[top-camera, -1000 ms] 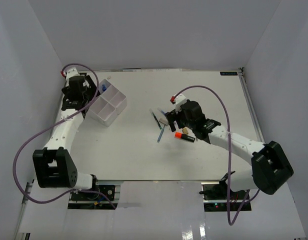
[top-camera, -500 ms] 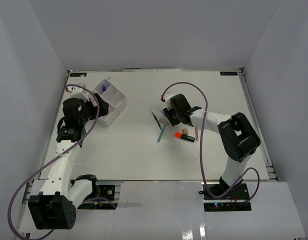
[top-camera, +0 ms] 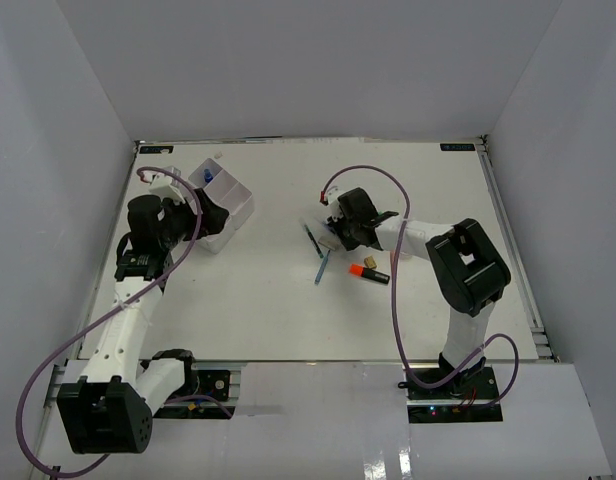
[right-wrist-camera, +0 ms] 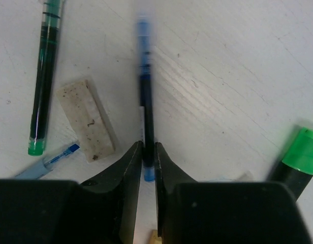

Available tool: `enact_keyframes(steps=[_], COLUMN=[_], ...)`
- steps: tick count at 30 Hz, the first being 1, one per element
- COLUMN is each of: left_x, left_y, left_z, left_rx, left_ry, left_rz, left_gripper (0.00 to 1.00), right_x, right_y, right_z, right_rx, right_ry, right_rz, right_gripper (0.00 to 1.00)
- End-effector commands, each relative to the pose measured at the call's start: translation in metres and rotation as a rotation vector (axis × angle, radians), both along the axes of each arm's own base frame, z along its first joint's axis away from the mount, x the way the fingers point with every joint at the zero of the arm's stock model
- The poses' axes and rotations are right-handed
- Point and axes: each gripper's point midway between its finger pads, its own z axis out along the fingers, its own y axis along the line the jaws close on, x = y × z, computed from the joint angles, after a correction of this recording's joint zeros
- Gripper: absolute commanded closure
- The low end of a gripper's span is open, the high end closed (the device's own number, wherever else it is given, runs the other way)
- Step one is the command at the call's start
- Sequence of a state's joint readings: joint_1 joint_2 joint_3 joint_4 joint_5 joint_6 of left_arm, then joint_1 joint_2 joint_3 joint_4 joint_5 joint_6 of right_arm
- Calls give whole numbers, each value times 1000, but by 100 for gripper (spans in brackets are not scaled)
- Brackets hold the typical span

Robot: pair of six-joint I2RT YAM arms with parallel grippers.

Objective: Sort the stationery into containers
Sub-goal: Pick up the pen from the center of the board.

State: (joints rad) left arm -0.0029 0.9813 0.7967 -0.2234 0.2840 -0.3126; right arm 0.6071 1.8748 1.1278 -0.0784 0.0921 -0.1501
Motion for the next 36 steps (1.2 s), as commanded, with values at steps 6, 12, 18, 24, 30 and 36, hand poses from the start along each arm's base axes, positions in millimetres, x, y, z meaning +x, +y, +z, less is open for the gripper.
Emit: enact_keyframes(steps=[6,12,18,24,30,36], left_x=[-5,-4,-1,-7,-12,-14], left_y=[-51,-81,-123,-152,-171,-184], left_z=[23,39,50,60,63,57], left_rx=[-199,-272,-332,-354,-352,-331], left_ry=[35,64,109,118,123,144], left_rz=[-239,-265,-258,-275,-306,-321], left_gripper=[2,2,2,10,22,37], right_x=[8,-18,-73,-116,-127,-130], right_y=[-8,18,57,81,85,87], right_z=[25,93,154,202,211,213], right_rx=[17,139,340,543,581,596], right_ry=[-60,-207,-365,-467,-495,-508], right_rz=[-21,40,133,232,251,253], right_gripper=[91,92,92,92,92,92])
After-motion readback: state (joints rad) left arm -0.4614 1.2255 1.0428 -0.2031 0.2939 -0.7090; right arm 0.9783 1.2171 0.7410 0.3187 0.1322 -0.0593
